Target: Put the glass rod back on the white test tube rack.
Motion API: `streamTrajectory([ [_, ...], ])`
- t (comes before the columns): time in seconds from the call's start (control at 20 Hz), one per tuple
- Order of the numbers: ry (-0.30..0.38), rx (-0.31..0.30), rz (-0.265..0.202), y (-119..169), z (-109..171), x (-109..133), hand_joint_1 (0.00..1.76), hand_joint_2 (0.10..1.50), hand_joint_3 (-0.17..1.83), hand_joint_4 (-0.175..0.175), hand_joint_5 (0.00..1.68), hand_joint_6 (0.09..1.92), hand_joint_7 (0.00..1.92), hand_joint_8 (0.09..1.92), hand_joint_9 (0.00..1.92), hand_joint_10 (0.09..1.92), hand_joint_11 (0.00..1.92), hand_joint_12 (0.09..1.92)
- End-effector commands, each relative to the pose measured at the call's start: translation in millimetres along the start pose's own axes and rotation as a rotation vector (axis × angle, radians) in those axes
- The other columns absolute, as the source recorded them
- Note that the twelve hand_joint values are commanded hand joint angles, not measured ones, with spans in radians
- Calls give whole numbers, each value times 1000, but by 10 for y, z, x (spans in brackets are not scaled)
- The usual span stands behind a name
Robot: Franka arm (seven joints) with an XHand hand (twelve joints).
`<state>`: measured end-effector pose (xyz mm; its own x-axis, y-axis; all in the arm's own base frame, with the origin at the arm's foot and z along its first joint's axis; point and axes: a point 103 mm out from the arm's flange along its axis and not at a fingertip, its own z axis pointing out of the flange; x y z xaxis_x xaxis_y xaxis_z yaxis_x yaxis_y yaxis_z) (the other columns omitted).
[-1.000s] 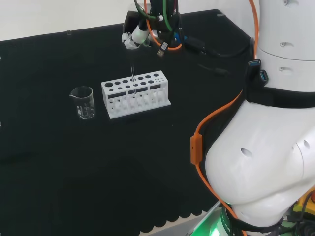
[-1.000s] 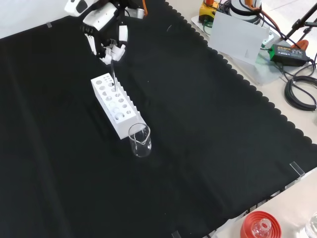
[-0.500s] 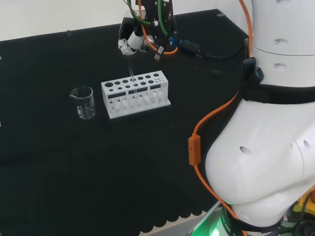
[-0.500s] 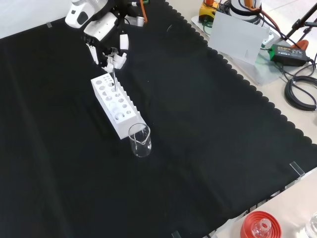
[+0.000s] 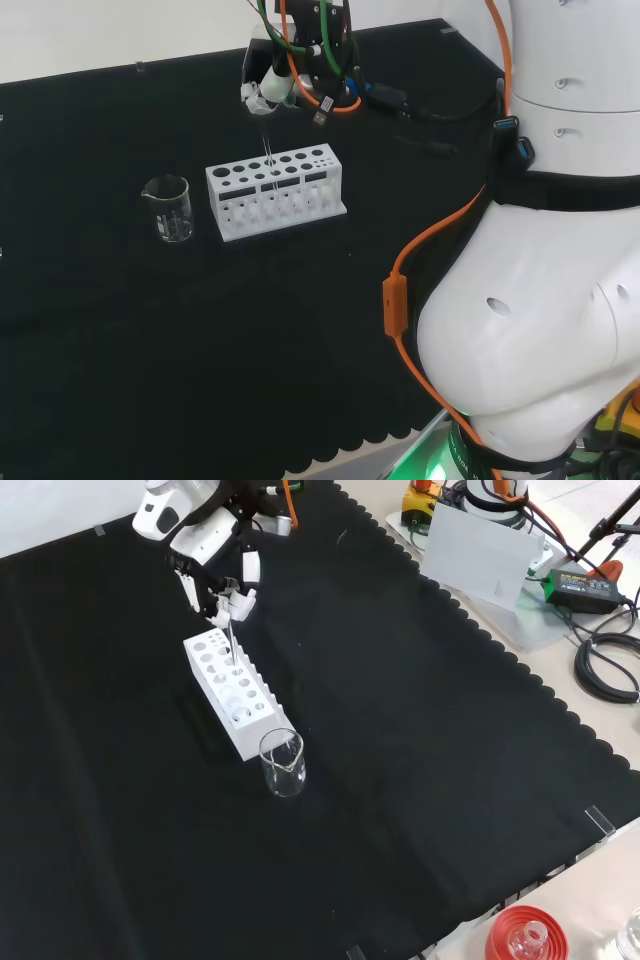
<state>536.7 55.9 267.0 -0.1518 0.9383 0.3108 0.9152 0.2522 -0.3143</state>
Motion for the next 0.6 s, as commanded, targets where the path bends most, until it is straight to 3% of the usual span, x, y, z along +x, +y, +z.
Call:
streamTrajectory([
  [0.05,-11,0,18,-69,23,-170,1306,769,572,-175,1060,728,1217,1014,1769,549,1619,728],
  [0.25,-5,-1,29,-40,19,-248,1306,769,572,-175,1060,729,1217,1014,1769,549,1619,728],
  [0.6,1,-5,9,32,-21,-156,1306,769,571,-175,1059,730,1217,1014,1769,550,1620,729],
])
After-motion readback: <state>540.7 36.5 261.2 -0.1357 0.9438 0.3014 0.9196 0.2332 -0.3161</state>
